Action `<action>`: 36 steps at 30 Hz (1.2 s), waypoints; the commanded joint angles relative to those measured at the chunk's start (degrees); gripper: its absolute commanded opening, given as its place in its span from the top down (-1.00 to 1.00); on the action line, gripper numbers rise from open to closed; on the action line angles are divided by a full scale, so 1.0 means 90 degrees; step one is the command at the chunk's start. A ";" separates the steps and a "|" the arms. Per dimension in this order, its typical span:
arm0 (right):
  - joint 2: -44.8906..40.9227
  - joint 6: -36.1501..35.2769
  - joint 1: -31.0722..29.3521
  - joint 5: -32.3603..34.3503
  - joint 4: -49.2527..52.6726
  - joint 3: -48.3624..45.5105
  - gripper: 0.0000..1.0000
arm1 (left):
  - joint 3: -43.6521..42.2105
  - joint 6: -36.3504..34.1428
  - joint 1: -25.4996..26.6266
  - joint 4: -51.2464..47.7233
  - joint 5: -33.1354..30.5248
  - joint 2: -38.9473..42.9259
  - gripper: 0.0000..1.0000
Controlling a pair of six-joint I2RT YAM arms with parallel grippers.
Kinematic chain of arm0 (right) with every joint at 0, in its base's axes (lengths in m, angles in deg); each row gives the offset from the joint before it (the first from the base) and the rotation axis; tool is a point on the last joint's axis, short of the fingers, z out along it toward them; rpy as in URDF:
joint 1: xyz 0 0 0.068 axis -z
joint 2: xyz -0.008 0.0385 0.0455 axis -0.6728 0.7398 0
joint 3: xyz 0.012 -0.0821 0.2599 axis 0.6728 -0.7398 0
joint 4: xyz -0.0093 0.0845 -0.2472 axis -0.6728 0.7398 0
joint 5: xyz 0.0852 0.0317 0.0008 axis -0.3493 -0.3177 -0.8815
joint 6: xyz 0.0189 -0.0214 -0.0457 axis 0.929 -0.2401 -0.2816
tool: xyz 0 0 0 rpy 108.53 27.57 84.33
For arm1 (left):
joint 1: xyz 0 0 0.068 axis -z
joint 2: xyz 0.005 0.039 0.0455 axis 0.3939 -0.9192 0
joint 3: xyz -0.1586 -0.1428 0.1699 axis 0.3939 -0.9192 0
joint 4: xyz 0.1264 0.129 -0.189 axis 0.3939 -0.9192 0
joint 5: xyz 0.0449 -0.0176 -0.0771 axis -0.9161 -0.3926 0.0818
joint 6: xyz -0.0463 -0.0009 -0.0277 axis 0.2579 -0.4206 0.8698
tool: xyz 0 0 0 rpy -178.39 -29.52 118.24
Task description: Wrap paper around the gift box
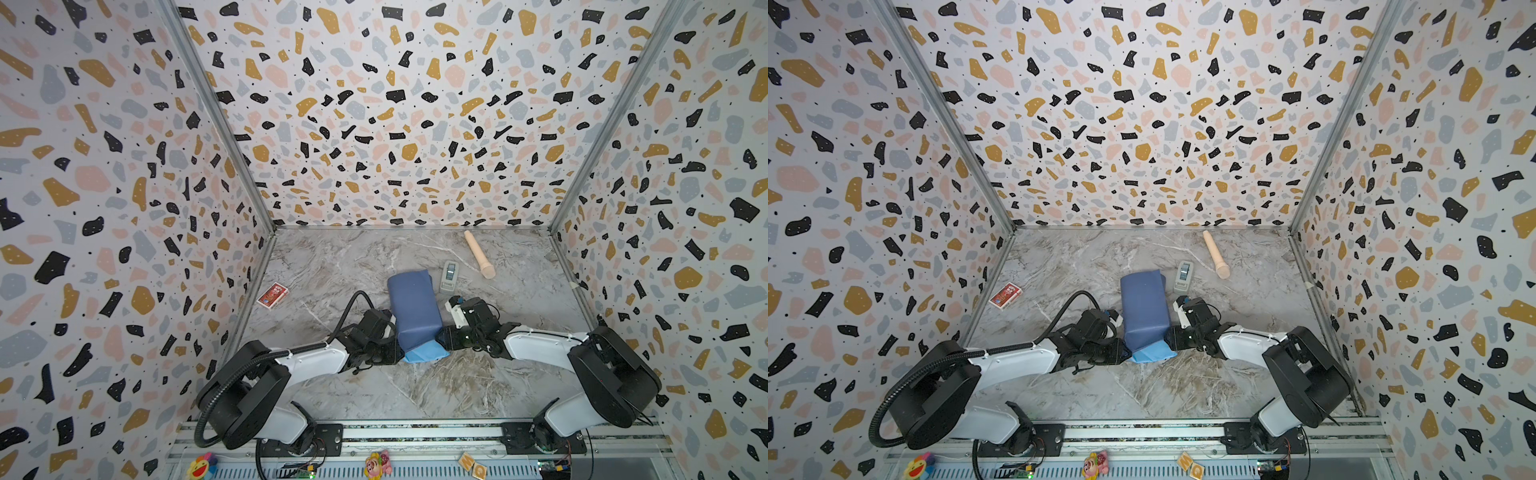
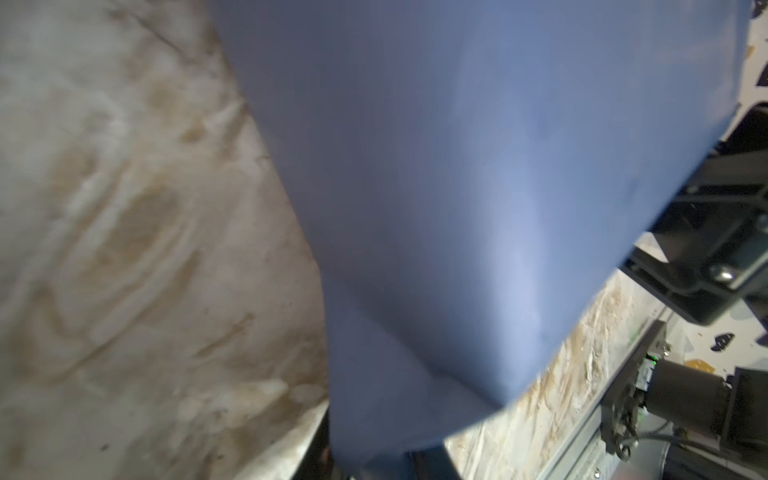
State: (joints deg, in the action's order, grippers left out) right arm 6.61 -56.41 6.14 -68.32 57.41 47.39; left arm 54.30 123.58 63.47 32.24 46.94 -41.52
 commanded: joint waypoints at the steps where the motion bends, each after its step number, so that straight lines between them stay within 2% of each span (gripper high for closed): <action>1: -0.0227 0.0018 -0.0028 0.0016 0.0036 -0.0005 -0.05 | 0.0167 -0.0003 0.0031 -0.0327 -0.0372 -0.0143 0.63; 5: -0.0289 0.0020 -0.0028 -0.0038 0.0060 -0.0012 -0.05 | 0.0137 0.0212 0.0062 -0.0079 -0.0169 -0.0092 0.61; 7: -0.0368 0.0006 -0.0030 -0.0107 0.0105 -0.0015 -0.06 | 0.0074 0.0176 0.0066 0.0008 -0.0021 0.0014 0.34; 11: -0.0600 -0.0072 -0.0018 -0.0196 0.0253 -0.0004 -0.07 | -0.0267 -0.0228 0.0128 -0.0013 -0.0173 0.0512 -0.11; 13: -0.0646 -0.0119 -0.0013 -0.0209 0.0317 0.0024 -0.08 | -0.0539 -0.0441 0.0304 0.0145 -0.0463 0.0855 -0.24; 15: -0.0639 -0.0164 -0.0002 -0.0233 0.0334 0.0034 -0.09 | -0.0786 -0.0624 0.0479 0.0359 -0.0759 0.1087 -0.29; 19: -0.0583 -0.0177 0.0019 -0.0313 0.0312 0.0044 -0.09 | -0.0968 -0.1015 0.0700 0.0701 -0.1172 0.1238 -0.26; 24: -0.0565 -0.0100 0.0019 -0.0380 0.0200 -0.0018 -0.09 | -0.1093 -0.1611 0.0952 0.1163 -0.1784 0.1146 -0.04; 30: -0.0561 -0.0127 0.0040 -0.0381 0.0274 -0.0005 -0.09 | -0.1288 -0.1976 0.1031 0.1892 -0.1684 0.1127 0.17; 36: -0.0516 -0.0137 0.0108 -0.0429 0.0258 -0.0005 -0.09 | -0.1444 -0.2065 0.1111 0.2056 -0.1634 0.0920 0.21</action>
State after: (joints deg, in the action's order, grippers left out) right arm 2.02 -57.09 6.76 -71.78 59.05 47.39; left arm 42.74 106.79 72.89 46.93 32.73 -32.13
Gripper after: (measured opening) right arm 0.546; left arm 0.394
